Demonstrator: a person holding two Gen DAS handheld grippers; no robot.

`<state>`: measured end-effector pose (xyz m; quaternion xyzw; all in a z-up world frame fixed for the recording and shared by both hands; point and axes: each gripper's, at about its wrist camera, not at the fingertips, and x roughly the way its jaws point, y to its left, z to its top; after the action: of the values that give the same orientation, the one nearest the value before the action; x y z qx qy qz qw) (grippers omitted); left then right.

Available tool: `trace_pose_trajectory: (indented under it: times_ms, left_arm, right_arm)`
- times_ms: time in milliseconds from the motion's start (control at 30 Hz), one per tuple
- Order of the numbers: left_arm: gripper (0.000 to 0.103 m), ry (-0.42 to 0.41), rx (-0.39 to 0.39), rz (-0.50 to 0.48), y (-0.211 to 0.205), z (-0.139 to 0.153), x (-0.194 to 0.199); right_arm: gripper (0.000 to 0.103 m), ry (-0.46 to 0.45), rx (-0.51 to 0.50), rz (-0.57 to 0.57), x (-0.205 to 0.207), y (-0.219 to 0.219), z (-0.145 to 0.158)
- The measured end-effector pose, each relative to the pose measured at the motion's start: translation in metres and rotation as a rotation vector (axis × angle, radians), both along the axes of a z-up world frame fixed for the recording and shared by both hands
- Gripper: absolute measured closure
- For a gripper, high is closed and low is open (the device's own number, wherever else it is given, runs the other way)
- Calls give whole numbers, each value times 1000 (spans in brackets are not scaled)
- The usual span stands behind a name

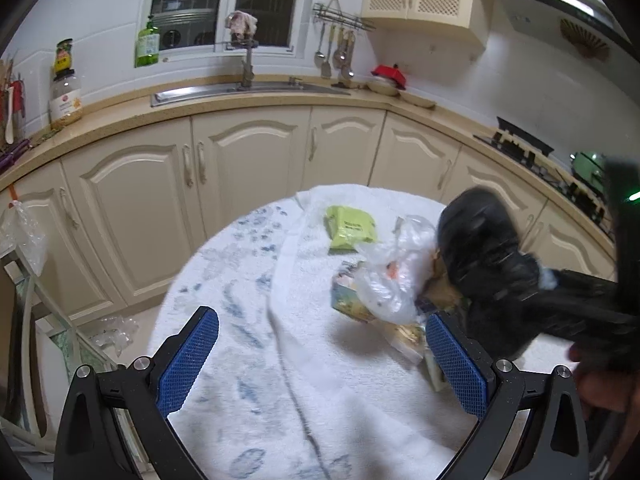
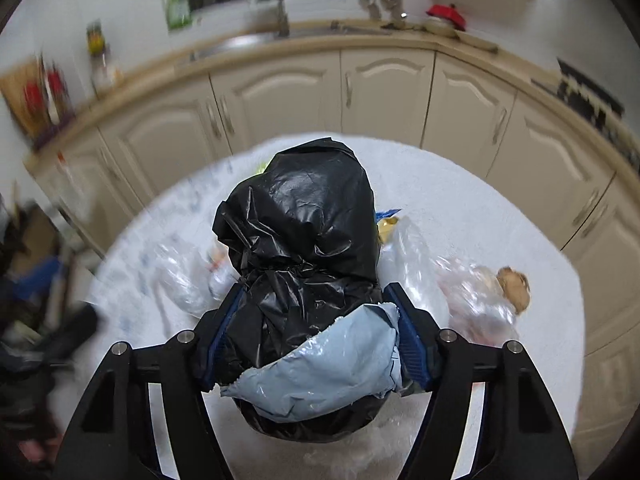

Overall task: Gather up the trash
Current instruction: 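Grasp the black bag with the right tool while the left tool grasps clear bubble wrap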

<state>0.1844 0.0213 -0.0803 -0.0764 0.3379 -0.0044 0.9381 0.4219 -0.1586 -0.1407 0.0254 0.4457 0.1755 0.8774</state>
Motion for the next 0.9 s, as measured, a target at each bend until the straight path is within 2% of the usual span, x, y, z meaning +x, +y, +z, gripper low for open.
trace_pose_trajectory:
  times_ms: [200, 300, 467, 567, 733, 867, 900]
  left_arm:
    - [1, 9, 7, -58, -22, -5, 7]
    - [1, 19, 4, -88, -35, -9, 8]
    - [1, 28, 14, -142, -61, -8, 4]
    - [1, 22, 32, -195, -81, -9, 0]
    - [1, 52, 69, -287, -122, -24, 10]
    - [1, 130, 124, -327, -146, -50, 25]
    - [6, 160, 132, -330, -150, -57, 29]
  right_arm:
    - [33, -36, 174, -78, -23, -55, 24]
    - [33, -22, 250, -87, -28, -74, 26]
    - [33, -59, 284, -143, -34, -94, 30]
    - [33, -68, 266, -160, -40, -103, 34]
    - [33, -63, 268, -228, -61, -139, 29]
    - [33, -56, 267, -275, -75, -166, 25]
    - [33, -54, 266, -286, -79, -173, 24]
